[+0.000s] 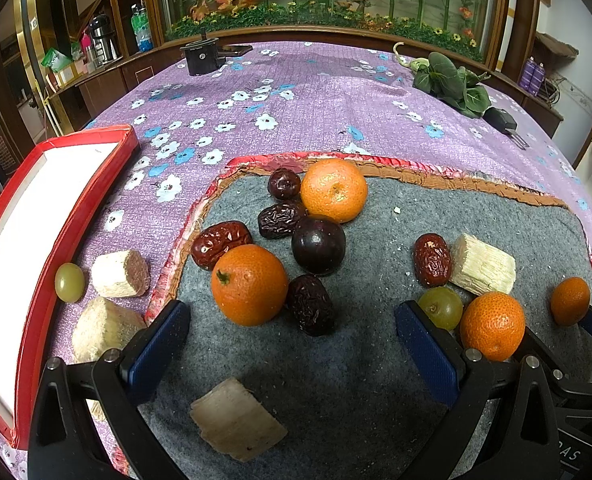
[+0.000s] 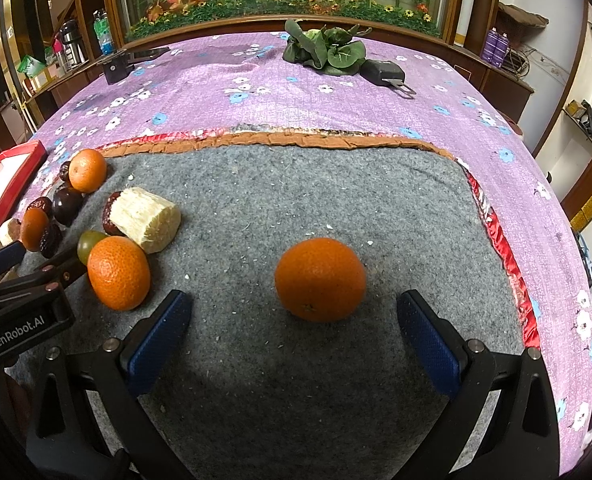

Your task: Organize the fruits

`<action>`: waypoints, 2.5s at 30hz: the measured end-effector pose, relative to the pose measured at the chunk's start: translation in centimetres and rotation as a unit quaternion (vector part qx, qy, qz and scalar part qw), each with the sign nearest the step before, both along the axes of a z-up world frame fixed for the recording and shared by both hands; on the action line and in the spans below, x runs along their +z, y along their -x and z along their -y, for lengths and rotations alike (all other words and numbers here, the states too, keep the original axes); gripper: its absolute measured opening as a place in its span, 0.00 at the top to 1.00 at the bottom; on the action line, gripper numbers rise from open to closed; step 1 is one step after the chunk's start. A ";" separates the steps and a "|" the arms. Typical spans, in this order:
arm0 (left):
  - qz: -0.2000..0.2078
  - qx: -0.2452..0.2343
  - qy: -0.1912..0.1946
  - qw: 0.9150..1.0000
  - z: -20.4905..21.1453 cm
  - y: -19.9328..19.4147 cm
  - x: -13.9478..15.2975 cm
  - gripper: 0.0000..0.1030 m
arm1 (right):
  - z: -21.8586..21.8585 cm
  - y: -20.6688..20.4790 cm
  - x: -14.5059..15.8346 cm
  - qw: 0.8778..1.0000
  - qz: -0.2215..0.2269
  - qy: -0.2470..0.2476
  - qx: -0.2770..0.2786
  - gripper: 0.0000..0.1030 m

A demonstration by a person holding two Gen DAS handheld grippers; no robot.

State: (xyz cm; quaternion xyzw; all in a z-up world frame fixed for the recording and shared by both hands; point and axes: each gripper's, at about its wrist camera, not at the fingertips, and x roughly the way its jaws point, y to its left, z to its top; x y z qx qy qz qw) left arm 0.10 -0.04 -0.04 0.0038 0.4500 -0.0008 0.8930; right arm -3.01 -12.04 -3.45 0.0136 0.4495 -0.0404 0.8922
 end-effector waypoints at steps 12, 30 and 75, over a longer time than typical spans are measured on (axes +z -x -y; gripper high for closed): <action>-0.061 -0.058 0.012 0.996 -0.8 -0.8 0.8 0.07 | 0.0 0.4 0.2 0.999 -0.038 -0.003 0.005 0.00; 0.413 0.059 -0.041 0.908 -17.1 27.3 34.0 0.03 | -0.6 17.4 23.3 0.960 0.273 0.058 0.018 0.15; -0.002 -0.208 -0.003 0.978 -3.7 5.1 2.5 0.49 | -4.4 -0.6 1.9 0.981 0.011 -0.120 0.154 0.46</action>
